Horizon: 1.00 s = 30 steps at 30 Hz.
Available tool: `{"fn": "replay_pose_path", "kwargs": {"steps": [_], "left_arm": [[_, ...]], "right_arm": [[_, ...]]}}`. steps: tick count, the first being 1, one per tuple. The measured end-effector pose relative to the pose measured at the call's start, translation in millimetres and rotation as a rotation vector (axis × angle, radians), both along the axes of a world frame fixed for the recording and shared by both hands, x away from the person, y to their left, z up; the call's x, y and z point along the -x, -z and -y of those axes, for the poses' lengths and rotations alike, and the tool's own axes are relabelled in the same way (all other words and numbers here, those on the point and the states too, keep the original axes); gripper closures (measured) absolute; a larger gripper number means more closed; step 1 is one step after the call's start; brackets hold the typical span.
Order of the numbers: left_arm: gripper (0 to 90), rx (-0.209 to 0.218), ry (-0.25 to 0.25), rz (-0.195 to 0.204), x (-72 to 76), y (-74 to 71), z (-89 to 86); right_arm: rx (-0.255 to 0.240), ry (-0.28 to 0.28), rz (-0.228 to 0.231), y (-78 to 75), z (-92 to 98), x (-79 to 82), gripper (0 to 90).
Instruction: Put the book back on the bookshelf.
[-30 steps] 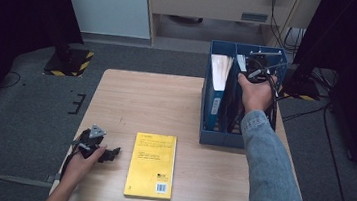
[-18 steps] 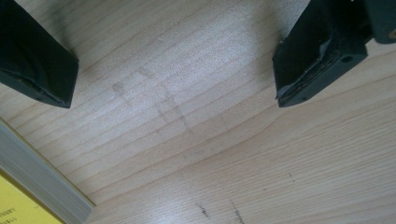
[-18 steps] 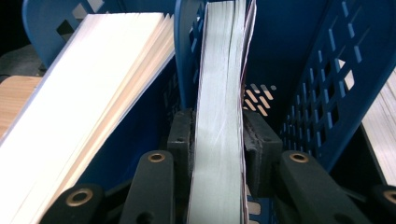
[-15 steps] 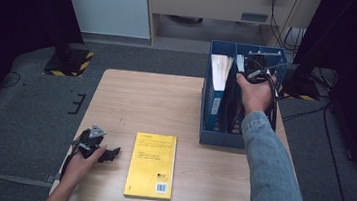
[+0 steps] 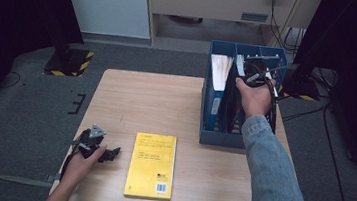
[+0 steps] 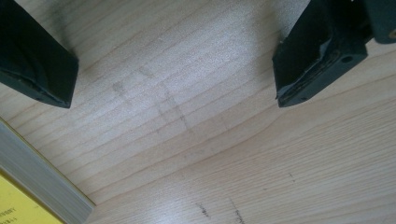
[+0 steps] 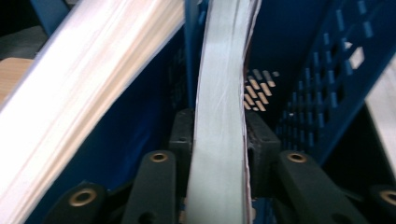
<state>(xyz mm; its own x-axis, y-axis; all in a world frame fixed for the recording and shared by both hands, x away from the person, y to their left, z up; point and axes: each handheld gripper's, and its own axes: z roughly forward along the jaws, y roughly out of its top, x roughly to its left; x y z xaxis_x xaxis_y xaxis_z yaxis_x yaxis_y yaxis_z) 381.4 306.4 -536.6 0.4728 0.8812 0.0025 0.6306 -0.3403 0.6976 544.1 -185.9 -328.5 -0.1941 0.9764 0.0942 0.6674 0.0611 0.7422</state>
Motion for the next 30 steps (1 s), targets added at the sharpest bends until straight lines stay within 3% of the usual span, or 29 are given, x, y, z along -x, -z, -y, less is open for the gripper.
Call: {"fn": "replay_pose_path", "kwargs": {"steps": [13, 19, 30], "left_arm": [[0.0, 0.000, 0.001, 0.000, -0.1, 0.0, 0.1], [0.0, 0.000, 0.001, 0.000, -0.1, 0.0, 0.1], [0.0, 0.000, 0.002, 0.000, 0.0, 0.0, 0.2]], "right_arm": [[0.035, 0.065, 0.056, -1.1, 5.1, -6.2, 73.2], [0.018, 0.094, 0.090, 0.3, 6.4, -10.4, 73.2], [0.019, 0.043, 0.079, 5.0, -3.0, -8.0, 70.7]]}}
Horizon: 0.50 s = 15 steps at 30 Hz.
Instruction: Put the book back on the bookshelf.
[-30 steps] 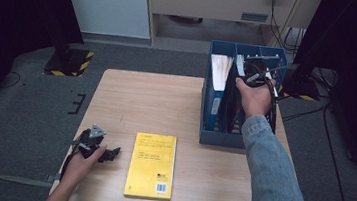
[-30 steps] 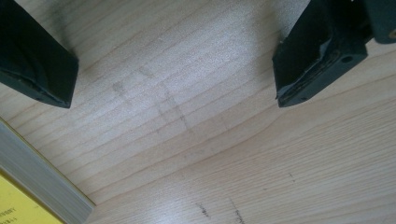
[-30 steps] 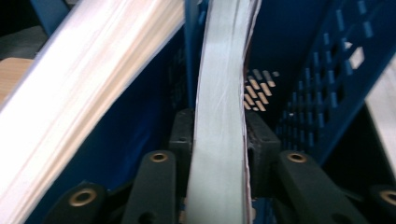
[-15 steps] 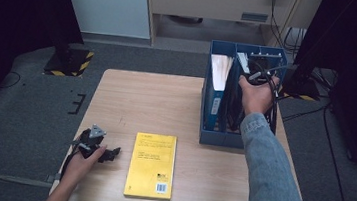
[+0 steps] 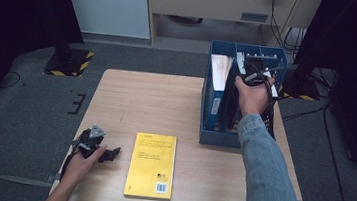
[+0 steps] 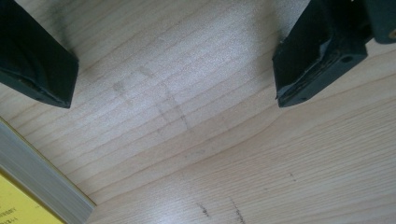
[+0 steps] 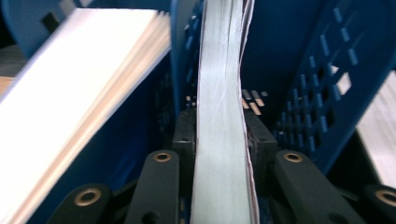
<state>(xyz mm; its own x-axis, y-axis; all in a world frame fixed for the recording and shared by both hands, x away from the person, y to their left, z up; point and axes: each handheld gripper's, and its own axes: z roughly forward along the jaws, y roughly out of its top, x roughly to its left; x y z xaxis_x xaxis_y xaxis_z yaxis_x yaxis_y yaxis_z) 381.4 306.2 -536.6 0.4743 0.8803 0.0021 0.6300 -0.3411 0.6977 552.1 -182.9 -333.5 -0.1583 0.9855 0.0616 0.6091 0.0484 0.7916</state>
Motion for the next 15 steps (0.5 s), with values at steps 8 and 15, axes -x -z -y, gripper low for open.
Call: {"fn": "replay_pose_path", "kwargs": {"steps": [8, 15], "left_arm": [[0.0, 0.000, 0.000, 0.000, -0.1, 0.0, 0.0], [0.0, 0.001, 0.000, 0.003, -0.2, 0.3, 0.1]], "right_arm": [[-0.040, -0.052, -0.005, -6.6, -1.5, 6.8, 63.4], [-0.039, -0.087, -0.014, -5.9, -3.6, 9.4, 57.7]]}}
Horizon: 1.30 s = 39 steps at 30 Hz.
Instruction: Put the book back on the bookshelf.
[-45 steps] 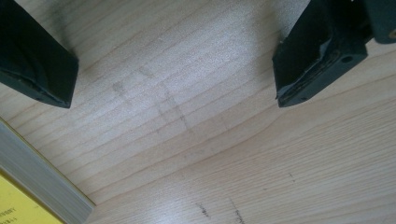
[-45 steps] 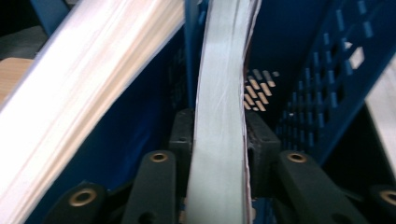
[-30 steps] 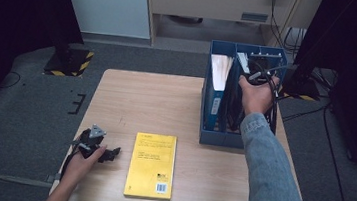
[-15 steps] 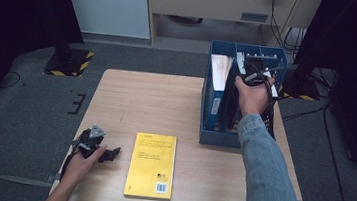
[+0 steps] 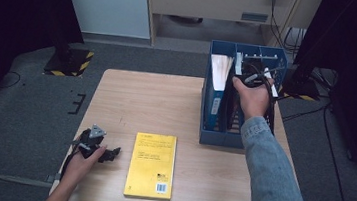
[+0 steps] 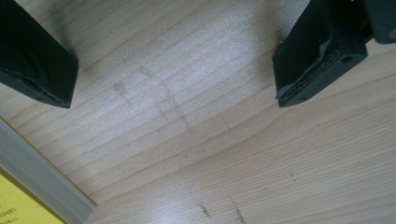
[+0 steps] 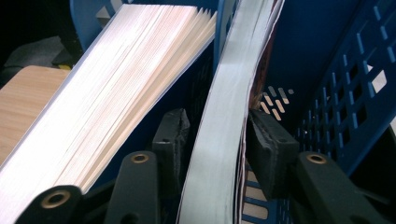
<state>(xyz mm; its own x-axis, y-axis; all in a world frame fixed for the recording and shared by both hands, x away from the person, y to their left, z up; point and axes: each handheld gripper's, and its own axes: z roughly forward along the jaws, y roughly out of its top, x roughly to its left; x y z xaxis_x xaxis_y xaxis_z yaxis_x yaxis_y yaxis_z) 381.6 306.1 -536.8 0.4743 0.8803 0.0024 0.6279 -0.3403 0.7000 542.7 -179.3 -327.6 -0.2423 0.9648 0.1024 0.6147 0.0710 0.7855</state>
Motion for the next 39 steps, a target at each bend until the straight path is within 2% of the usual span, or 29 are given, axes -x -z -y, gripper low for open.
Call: {"fn": "replay_pose_path", "kwargs": {"steps": [3, 8, 10, 21, 25, 28, 30, 39], "left_arm": [[0.0, 0.000, 0.000, 0.000, 0.0, 0.0, 0.0], [0.0, 0.000, 0.000, 0.001, 0.0, 0.1, 0.0], [0.0, -0.001, 0.000, 0.001, 0.0, 0.1, 0.0], [0.0, 0.003, -0.003, 0.000, 0.2, 0.2, 0.3], [0.0, -0.002, 0.000, -0.002, 0.2, 0.0, 0.1], [0.0, -0.002, 0.001, -0.003, 0.2, 0.0, 0.0], [0.0, -0.003, 0.000, -0.003, 0.2, 0.0, 0.1], [0.0, -0.005, 0.003, -0.002, -0.3, -0.1, 0.1]], "right_arm": [[0.026, -0.023, 0.006, 0.3, -0.2, 1.4, 54.0], [0.038, -0.030, 0.007, 0.7, 3.0, 5.0, 43.5], [0.057, -0.034, -0.005, 0.4, 3.9, 7.4, 41.4], [0.067, -0.066, 0.003, 5.8, 11.0, 31.1, 28.8], [0.084, -0.082, -0.002, 8.2, 11.8, 40.2, 24.0], [0.120, -0.076, 0.014, 10.4, 11.5, 48.6, 21.9], [0.103, -0.085, 0.012, 10.9, 11.7, 54.7, 20.4], [0.090, -0.135, 0.031, 12.5, 11.3, 77.6, 19.5]]}}
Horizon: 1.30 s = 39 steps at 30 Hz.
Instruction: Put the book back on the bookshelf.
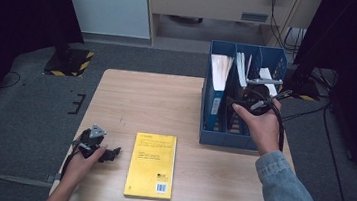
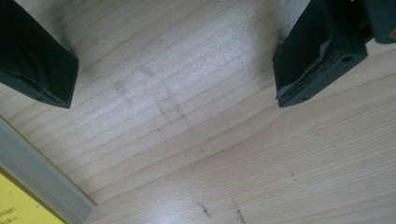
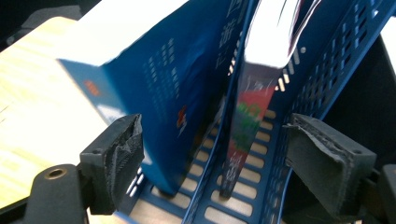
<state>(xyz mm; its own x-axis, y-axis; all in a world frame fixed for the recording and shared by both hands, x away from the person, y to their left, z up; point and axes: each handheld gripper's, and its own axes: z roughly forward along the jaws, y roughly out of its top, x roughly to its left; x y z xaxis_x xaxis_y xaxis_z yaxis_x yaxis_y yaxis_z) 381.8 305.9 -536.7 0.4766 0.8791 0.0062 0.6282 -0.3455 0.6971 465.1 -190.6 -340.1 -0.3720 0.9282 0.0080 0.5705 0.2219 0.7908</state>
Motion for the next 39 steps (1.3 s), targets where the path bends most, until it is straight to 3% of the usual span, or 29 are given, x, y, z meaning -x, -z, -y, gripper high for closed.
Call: {"fn": "replay_pose_path", "kwargs": {"steps": [6, 21, 27, 31, 33, 39], "left_arm": [[0.0, 0.002, 0.000, -0.001, 0.0, 0.1, 0.2], [0.0, 0.002, 0.001, -0.002, -0.2, 0.0, 0.1], [0.0, 0.000, 0.006, -0.003, -0.9, -0.1, -0.1], [0.0, 0.001, 0.018, -0.004, -1.2, -0.1, -1.0], [0.0, 0.000, 0.018, -0.003, -1.2, -0.1, -1.0], [0.0, 0.000, 0.018, -0.003, -1.2, -0.1, -0.9]], "right_arm": [[-0.025, -0.033, -0.019, 6.9, -1.5, 16.0, 17.3], [-0.024, -0.098, -0.038, 21.8, -20.1, 43.1, 14.6], [-0.013, -0.125, -0.029, 24.2, -27.2, 55.2, 16.7], [-0.038, -0.149, -0.040, 28.0, -34.9, 66.0, 17.4], [-0.049, -0.153, -0.012, 29.1, -38.1, 71.3, 18.5], [-0.064, -0.226, -0.036, 39.4, -52.3, 86.3, 19.0]]}}
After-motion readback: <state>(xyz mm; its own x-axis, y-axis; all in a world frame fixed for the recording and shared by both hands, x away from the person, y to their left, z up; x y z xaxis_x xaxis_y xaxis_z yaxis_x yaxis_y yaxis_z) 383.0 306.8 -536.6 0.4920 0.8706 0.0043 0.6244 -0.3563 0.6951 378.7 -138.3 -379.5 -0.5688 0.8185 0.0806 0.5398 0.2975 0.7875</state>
